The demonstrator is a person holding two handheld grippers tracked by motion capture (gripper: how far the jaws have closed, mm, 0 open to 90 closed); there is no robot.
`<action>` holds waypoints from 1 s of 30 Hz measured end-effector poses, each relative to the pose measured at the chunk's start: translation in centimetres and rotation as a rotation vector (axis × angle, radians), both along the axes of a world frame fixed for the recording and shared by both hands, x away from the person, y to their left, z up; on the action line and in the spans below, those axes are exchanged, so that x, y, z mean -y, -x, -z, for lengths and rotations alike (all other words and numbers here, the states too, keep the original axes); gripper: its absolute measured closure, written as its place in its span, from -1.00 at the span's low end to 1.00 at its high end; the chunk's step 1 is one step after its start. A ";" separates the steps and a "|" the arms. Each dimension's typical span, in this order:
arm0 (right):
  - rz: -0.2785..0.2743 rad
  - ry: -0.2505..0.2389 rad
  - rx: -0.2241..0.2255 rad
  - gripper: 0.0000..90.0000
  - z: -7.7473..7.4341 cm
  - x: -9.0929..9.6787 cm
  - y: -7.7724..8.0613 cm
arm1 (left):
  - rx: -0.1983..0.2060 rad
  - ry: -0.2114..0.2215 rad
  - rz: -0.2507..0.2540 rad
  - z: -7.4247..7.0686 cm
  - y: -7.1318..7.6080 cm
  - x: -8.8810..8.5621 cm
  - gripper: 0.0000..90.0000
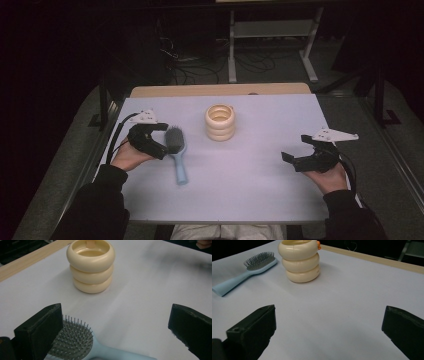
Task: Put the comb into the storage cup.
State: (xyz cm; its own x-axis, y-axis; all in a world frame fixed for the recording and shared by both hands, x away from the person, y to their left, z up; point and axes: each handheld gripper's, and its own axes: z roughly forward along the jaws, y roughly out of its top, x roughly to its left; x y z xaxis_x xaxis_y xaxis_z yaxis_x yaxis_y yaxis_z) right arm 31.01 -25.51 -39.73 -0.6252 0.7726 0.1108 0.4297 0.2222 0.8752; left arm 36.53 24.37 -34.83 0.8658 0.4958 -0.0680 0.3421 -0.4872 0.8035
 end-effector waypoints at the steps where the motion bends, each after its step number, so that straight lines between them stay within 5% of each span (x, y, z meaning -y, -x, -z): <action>1: 0.000 0.000 -0.001 -1.00 0.0 0.0 0.0 | 0.003 -0.007 0.007 0.1 0.0 0.3 -1.00; 14: -0.009 0.009 -0.002 -1.00 0.1 -0.1 0.0 | -0.002 -0.061 0.036 1.1 -0.1 1.6 -1.00; 22: -0.011 0.014 -0.003 -1.00 0.1 -0.2 0.0 | -0.035 -0.115 0.052 2.1 -0.1 2.8 -1.00; 30: -0.013 0.015 -0.008 -1.00 0.1 -0.2 -0.1 | -0.072 -0.124 0.040 3.0 -0.6 3.4 -1.00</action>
